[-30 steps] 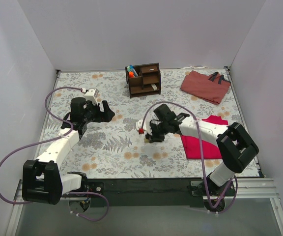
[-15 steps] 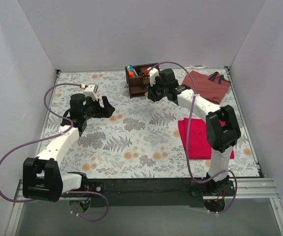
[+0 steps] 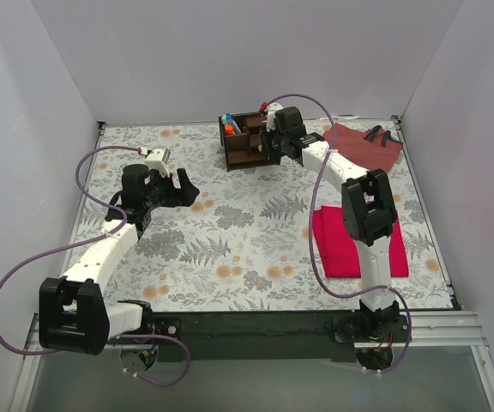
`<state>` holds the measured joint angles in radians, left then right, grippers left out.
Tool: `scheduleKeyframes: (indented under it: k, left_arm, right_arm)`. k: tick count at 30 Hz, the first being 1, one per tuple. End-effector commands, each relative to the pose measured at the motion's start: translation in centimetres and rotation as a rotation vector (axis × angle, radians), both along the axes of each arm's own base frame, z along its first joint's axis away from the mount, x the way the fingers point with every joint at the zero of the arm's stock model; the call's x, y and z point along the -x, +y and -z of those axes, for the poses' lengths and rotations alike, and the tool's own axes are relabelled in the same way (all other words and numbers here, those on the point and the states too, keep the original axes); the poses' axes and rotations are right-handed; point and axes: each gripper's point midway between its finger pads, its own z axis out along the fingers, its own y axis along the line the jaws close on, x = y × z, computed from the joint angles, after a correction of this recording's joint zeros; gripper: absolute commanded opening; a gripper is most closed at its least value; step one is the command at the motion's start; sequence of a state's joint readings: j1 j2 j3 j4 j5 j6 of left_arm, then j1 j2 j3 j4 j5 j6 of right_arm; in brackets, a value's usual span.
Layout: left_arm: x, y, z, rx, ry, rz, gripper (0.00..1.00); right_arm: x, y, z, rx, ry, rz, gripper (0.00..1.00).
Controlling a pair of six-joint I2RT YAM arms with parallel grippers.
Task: Sort the stationery into containers
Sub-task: Place the stationery in the storage box.
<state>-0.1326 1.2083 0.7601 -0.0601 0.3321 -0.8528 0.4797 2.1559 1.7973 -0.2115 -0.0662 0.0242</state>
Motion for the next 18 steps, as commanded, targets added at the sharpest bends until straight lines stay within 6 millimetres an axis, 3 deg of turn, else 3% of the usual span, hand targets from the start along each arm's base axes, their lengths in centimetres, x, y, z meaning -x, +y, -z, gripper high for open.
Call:
scheduleKeyframes:
  k: [1,18]
  left_arm:
    - [0.0,0.6,-1.0,-0.015,-0.032,-0.017,0.79]
    - [-0.1,0.8,-0.4,-0.017,-0.013,-0.023,0.8]
  right_arm:
    - [-1.4,-0.1,-0.9,-0.013,-0.01,0.041,0.01]
    - [-2.6,-0.1,1.6,-0.006,0.016,0.093,0.01]
